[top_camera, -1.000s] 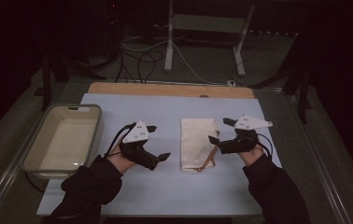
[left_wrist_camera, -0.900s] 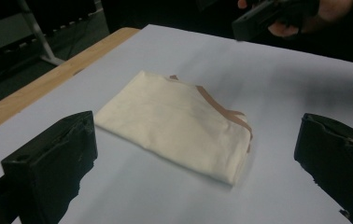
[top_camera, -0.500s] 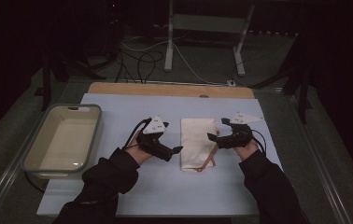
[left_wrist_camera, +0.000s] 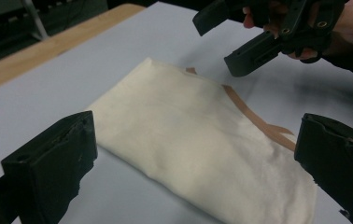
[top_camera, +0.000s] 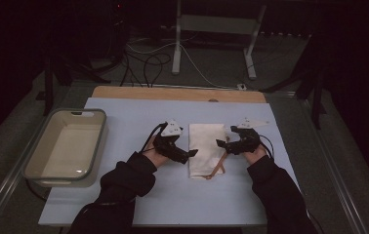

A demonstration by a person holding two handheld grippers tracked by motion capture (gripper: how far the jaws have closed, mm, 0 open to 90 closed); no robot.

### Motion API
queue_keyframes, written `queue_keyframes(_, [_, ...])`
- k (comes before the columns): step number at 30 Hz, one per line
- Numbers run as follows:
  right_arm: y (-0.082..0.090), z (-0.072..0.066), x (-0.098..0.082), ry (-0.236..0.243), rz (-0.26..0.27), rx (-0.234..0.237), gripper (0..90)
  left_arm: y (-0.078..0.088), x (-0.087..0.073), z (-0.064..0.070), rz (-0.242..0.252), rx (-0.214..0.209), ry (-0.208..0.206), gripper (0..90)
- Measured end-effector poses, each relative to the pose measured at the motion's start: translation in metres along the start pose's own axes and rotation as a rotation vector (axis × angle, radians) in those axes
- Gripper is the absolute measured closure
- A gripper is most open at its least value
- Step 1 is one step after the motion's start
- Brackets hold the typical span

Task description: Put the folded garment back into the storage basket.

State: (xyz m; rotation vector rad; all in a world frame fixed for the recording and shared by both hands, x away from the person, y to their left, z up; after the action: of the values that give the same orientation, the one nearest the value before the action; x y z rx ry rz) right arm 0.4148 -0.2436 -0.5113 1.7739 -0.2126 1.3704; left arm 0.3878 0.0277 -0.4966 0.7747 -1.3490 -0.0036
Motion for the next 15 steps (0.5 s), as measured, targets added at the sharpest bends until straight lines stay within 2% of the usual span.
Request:
queue_keyframes(3, [-0.003, 0.002, -0.004, 0.007, -0.022, -0.009, 8.9, -0.005, -0.003, -0.001, -0.021, 0.003, 0.005, 0.7])
queue_keyframes(4, [-0.007, 0.004, -0.007, 0.017, -0.058, -0.03, 9.0, -0.011, -0.005, -0.002, -0.04, -0.007, 0.023, 0.7])
queue_keyframes(6, [-0.008, 0.004, -0.009, 0.015, -0.067, -0.014, 9.0, -0.013, -0.006, -0.003, -0.05, -0.008, 0.035, 0.7])
queue_keyframes(9, [-0.012, 0.006, -0.013, 0.007, -0.083, -0.016, 8.9, -0.02, -0.007, -0.004, -0.065, -0.008, 0.057, 0.7])
queue_keyframes(13, [-0.017, 0.01, -0.015, -0.02, -0.091, -0.032, 9.0, -0.027, -0.01, -0.006, -0.078, -0.001, 0.059, 0.7])
queue_keyframes(15, [-0.021, 0.012, -0.015, -0.027, -0.11, -0.05, 9.0, -0.033, -0.014, -0.008, -0.112, -0.009, 0.051, 0.8])
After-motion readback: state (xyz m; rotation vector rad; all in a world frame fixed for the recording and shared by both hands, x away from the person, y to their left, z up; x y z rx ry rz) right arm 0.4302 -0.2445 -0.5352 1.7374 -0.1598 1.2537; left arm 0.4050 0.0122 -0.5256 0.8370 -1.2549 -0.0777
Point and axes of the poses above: each handheld gripper's, and its own axes: y roughly backward along the jaws, x roughly out of its top, z roughly to its right, the point moved 2 cm from there along -y, roughly forward along the jaws
